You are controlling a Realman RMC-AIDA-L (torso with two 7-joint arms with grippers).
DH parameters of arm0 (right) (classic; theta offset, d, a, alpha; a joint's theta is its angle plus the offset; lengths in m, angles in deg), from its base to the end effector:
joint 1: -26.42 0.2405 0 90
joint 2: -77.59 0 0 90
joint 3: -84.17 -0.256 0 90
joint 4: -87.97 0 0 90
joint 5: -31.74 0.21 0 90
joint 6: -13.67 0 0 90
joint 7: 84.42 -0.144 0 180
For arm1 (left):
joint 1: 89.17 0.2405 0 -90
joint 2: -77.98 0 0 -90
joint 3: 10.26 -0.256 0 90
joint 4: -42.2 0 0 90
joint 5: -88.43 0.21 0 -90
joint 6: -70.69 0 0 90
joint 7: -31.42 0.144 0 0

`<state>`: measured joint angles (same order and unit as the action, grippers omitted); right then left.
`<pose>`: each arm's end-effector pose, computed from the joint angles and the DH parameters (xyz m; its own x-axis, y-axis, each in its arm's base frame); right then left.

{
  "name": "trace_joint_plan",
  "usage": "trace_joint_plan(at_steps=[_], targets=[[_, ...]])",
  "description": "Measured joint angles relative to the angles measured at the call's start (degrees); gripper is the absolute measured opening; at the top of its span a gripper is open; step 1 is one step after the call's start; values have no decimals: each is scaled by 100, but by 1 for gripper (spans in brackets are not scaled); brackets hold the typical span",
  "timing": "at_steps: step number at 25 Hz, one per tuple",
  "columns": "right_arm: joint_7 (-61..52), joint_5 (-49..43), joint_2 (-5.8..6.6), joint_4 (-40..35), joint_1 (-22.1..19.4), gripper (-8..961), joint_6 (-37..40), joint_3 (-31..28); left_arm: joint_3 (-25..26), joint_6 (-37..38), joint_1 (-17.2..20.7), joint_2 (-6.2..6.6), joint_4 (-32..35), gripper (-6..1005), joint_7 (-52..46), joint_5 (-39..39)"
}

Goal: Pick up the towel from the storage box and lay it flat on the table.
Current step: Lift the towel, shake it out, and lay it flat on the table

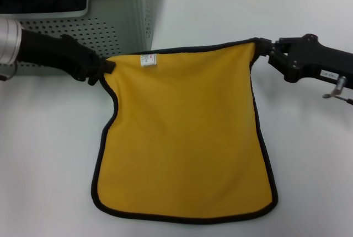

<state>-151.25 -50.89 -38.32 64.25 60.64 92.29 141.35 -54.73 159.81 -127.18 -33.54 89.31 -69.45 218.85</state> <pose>0.2310 0.3632 -0.0145 0.7041 -0.1942 -0.6830 -0.4508 -0.8655 -0.2186 -0.2526 0.3784 0.0581 0.8617 0.4776 0.1712 0.5061 -0.8331 -0.2232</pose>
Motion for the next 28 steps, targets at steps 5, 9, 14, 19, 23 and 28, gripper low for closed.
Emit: trace_joint_plan(at_steps=[5,9,14,19,23,28], targets=[[-107,-3,0,5,245,4,-460,248,78,-126,-18,11,-17,30,-10,59],[-166,-4,0,12,427,4,-815,488,79,-194,-3,9,-35,30,-37,67],[-323,-15,-7,17,554,4,-1296,712,63,-397,29,-27,-29,30,-79,79],[-421,-14,-15,17,589,4,-1606,828,67,-577,36,-33,-26,30,-147,260],[-460,-9,-18,17,620,3,-1745,880,49,-701,35,-54,-14,30,-180,360],[-483,-10,-19,79,674,3,-1850,910,44,-811,41,-62,-32,30,-182,370]])
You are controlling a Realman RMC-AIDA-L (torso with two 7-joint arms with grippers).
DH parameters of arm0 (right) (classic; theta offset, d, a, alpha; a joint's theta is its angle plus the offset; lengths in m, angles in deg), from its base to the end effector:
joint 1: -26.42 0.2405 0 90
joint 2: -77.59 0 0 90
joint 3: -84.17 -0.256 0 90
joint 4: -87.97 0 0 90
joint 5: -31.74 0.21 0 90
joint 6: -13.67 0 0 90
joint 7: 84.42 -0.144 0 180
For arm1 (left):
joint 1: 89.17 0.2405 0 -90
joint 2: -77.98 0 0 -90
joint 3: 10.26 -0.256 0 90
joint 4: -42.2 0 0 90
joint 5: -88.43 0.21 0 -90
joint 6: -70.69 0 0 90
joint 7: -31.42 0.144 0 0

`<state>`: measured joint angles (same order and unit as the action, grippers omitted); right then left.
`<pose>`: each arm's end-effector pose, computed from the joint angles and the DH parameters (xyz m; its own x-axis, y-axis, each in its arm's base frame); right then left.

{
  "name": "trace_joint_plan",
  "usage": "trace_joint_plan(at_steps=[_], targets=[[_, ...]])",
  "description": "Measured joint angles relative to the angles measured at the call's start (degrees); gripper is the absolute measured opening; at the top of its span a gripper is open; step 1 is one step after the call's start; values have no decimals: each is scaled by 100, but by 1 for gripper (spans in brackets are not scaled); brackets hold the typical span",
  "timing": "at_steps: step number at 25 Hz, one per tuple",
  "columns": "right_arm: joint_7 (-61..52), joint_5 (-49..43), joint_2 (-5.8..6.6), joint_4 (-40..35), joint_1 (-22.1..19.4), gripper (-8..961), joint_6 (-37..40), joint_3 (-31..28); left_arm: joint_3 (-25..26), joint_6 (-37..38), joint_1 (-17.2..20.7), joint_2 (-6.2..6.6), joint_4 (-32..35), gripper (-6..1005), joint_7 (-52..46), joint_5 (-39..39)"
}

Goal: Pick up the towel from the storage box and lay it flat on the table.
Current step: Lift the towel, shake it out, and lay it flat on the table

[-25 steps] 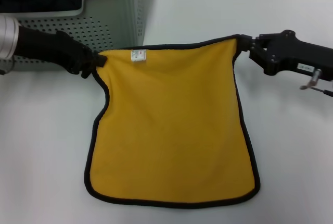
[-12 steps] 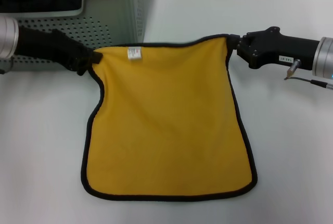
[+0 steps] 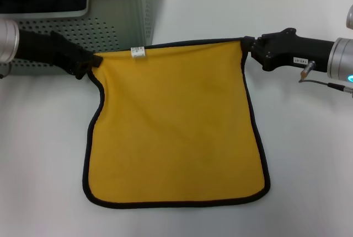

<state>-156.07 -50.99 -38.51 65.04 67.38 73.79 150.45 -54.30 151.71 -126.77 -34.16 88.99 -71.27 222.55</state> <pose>0.2171 0.4051 -0.0405 0.8081 -0.2619 -0.5277 -0.4782 -0.8147 -0.3280 -0.2704 0.3900 0.0588 0.8383 0.5221 0.1569 0.5416 -0.7643 -0.3501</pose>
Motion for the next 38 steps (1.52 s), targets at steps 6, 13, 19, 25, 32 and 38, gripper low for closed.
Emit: trace_joint_plan(at_steps=[6,13,19,25,32,38], targets=[[-3,1,1,21,62,3,-152,86,-3,-111,2,-33,-5,31,-2,13],[-7,14,-3,62,75,3,-168,122,-14,-156,1,-79,-10,31,27,20],[-7,19,-9,62,65,3,-157,123,-17,-126,39,-84,-2,31,30,19],[-7,23,-8,62,20,3,-149,122,-20,-78,104,-183,172,31,39,6],[-6,45,-8,55,16,2,-120,119,-26,65,548,-545,1066,31,51,13],[-6,45,-9,59,21,2,-130,122,-26,-17,837,-764,1531,31,164,-56]])
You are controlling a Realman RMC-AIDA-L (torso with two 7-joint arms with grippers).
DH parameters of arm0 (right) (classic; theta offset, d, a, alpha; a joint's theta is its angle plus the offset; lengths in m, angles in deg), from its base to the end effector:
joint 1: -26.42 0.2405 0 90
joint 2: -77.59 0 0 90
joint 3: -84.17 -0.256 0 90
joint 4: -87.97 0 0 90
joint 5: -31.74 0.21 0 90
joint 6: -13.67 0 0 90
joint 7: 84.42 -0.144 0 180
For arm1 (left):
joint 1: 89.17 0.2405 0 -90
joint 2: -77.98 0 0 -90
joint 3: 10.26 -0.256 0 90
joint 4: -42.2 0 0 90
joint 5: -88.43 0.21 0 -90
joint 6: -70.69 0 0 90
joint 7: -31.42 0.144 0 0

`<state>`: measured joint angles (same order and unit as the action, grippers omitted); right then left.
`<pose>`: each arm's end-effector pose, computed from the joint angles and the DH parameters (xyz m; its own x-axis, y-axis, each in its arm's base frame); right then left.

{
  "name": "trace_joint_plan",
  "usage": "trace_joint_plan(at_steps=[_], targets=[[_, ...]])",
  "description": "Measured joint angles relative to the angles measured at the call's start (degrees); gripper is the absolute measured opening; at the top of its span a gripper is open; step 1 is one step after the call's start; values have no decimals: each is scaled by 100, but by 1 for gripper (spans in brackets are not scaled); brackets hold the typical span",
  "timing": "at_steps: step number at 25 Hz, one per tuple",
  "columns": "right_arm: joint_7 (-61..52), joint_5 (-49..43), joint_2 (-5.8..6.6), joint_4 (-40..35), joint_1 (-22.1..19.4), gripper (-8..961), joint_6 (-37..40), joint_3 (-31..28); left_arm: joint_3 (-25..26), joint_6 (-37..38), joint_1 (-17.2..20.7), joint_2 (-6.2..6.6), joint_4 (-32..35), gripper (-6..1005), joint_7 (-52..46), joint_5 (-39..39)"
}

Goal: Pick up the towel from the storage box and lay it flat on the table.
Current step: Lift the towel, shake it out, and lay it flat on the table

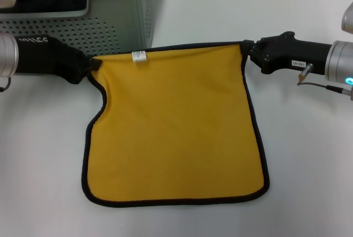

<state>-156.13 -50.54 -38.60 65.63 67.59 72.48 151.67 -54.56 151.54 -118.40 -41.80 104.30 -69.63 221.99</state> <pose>0.2189 0.4050 -0.0447 0.8129 -0.2738 -0.5141 -0.4830 -0.8102 -0.3322 -0.2699 0.3636 0.0532 0.8655 0.4603 0.1975 0.4983 -0.7514 -0.4325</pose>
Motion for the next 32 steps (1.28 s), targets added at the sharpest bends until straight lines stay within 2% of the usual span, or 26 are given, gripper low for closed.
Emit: trace_joint_plan(at_steps=[17,24,32], targets=[[-37,-3,1,2,32,2,31,-1,-111,-397,272,-46,-29,34,171,-398],[-47,1,1,2,35,2,33,0,-607,-751,670,-50,42,36,183,-915],[-51,7,0,2,18,1,41,-14,-868,-1026,1096,-54,54,38,501,-1683]])
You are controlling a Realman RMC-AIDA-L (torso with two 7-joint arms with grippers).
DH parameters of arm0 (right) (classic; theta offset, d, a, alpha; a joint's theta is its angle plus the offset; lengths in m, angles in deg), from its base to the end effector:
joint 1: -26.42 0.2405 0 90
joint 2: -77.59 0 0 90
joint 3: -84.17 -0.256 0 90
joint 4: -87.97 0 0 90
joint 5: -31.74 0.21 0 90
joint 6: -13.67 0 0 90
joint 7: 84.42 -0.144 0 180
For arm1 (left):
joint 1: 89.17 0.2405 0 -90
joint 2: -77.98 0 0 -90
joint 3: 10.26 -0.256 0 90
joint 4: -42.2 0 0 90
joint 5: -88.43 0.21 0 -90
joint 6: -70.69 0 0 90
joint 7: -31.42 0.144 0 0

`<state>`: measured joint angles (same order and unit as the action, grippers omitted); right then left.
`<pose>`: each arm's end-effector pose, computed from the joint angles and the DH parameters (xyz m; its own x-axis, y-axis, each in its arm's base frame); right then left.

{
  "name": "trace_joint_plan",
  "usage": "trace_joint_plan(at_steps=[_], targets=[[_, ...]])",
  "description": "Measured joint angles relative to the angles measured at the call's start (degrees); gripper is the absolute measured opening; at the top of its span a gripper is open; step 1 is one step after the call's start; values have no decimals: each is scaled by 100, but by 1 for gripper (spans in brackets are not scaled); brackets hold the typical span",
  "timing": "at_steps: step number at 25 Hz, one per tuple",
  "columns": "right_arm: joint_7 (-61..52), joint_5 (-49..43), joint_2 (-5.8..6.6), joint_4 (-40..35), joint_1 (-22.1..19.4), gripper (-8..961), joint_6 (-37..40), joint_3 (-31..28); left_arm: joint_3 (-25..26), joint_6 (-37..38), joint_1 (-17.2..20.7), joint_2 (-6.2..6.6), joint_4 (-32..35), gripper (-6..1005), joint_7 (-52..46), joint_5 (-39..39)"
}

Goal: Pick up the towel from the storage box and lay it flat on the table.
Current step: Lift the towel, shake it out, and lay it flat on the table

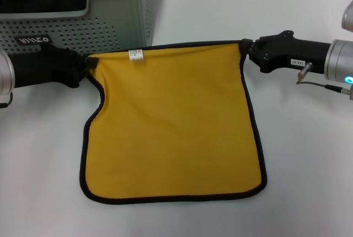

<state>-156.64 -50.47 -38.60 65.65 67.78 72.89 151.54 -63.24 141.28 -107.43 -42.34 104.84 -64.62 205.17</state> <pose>0.2168 0.4053 -0.0445 0.8071 -0.2775 -0.5212 -0.4873 -0.8114 -0.3226 -0.2899 0.3415 0.0449 0.8391 0.4104 0.3571 0.5422 -0.6833 -0.4890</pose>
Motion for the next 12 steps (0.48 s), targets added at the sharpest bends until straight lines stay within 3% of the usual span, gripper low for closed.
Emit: trace_joint_plan(at_steps=[12], targets=[[-11,4,3,0,-15,1,-10,13,-69,-280,434,-11,-141,41,577,-718]])
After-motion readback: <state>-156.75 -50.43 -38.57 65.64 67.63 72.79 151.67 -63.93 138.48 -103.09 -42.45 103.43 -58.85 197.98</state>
